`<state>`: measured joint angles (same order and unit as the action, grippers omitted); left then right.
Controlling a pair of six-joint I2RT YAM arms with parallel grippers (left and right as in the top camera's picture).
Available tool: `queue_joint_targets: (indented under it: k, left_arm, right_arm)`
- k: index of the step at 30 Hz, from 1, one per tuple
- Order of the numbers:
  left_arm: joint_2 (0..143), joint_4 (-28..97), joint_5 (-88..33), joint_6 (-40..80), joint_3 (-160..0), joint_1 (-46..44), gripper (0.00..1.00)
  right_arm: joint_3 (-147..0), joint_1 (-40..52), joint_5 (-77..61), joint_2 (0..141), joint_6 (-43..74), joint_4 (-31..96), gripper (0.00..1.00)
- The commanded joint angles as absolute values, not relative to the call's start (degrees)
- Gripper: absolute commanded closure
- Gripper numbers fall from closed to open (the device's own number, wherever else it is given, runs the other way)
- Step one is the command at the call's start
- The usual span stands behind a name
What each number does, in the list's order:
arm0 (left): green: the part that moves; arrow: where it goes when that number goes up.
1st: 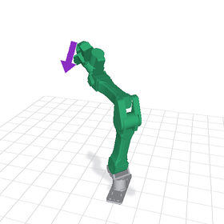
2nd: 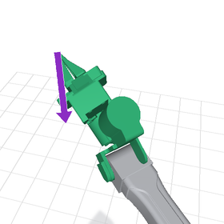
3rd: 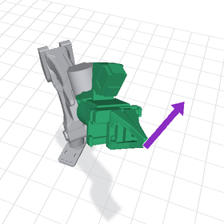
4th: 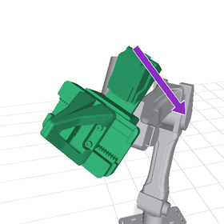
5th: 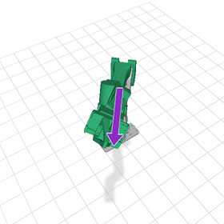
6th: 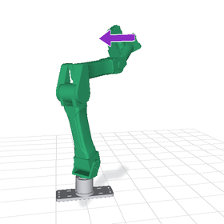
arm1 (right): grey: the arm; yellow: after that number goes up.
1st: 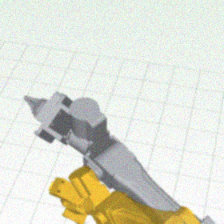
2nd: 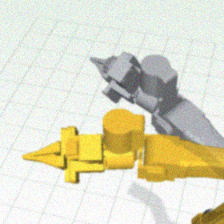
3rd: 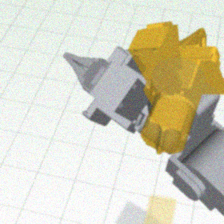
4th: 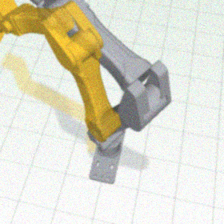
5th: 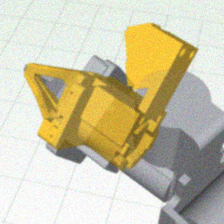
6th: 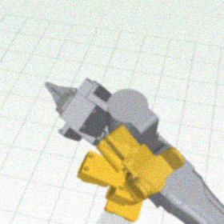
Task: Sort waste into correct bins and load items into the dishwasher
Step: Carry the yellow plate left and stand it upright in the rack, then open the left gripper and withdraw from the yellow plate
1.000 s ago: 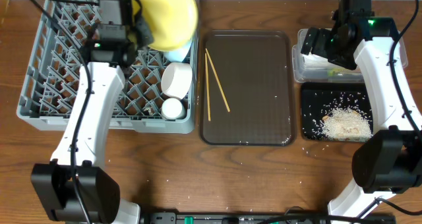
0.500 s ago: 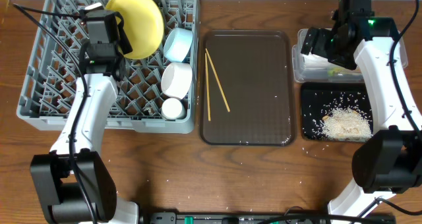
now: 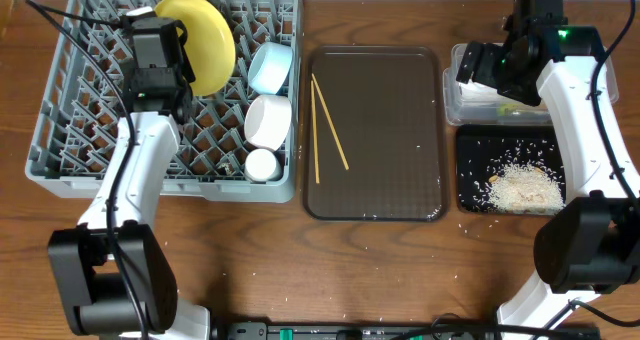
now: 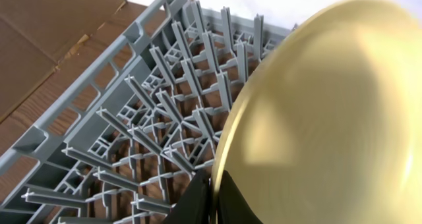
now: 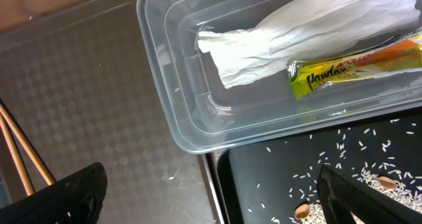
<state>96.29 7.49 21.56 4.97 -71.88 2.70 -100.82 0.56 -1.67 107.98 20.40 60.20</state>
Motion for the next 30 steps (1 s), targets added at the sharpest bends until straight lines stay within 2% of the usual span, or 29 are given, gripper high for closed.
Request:
queue_joint_targets:
  k: [1,8,9,10,13,16,21,30]
  left_arm:
    - [96.99,7.35,23.33,1.91,-71.79,1.15,0.93]
    - [96.99,7.16,29.5,-3.42,-71.79,-4.78,0.92]
    - [96.99,7.11,29.91,-3.42,-71.79,-5.43,0.89]
    - [96.97,7.11,29.91,-3.42,-71.79,-6.04,0.84]
    - [96.97,7.11,29.89,-3.4,-71.79,-7.27,0.5]
    - [96.62,6.94,29.85,-2.96,-71.9,-7.86,0.37]
    - [92.49,10.83,29.8,1.87,-75.92,-10.94,0.3]
    - [90.8,34.61,15.38,13.47,-90.91,-20.71,0.3]
  right_arm:
    - [-101.08,0.78,-1.32,106.87,20.53,60.2,0.01]
    - [-101.08,0.78,-1.32,106.87,20.53,60.2,0.01]
    - [-101.08,0.78,-1.32,106.87,20.56,60.2,0.01]
    - [-101.08,0.78,-1.32,106.87,20.56,60.2,0.01]
    - [-101.08,0.78,-1.32,106.87,20.56,60.18,0.01]
    - [-101.08,0.78,-1.32,106.87,20.56,60.2,0.01]
    - [-101.08,0.78,-1.32,106.87,20.56,60.2,0.01]
    - [-101.08,0.78,-1.32,106.87,20.56,60.18,0.01]
